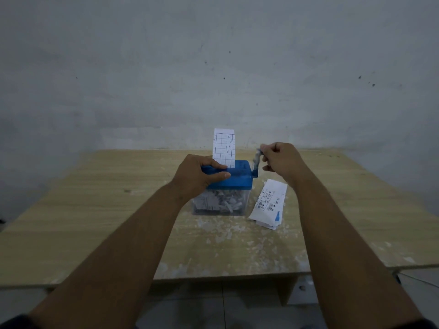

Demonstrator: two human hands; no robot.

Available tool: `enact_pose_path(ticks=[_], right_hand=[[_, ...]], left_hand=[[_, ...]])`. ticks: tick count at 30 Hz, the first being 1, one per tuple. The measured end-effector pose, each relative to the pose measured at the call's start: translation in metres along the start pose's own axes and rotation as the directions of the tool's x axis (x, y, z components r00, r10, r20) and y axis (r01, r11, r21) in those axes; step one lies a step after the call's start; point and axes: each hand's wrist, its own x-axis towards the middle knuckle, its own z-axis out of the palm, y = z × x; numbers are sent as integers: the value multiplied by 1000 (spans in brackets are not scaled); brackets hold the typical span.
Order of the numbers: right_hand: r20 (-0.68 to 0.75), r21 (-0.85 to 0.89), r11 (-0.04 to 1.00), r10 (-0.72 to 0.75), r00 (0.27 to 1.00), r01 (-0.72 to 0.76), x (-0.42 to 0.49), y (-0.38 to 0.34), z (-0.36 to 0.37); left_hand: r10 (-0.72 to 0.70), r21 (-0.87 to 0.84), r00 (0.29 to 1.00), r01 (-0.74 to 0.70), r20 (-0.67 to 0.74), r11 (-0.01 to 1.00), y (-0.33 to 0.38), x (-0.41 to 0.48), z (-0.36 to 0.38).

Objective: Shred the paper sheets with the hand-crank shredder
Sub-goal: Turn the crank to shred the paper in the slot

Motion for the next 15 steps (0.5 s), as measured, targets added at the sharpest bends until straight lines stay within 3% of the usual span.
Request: enact_pose_path(ticks=[4,9,15], right_hand=[[-63,-35,998,46,997,-48,18,16,22],[23,-50,967,251,968,-249,-1,59,37],[-34,-44,959,278,960,-279,-45,81,36]], left_hand=[[5,-17,1000,-5,-7,1000,0,-1,0],[10,-35,1000,-10,-16,999,-1,-3,1],[10,-46,999,-12,-41,999,-2,-4,4]])
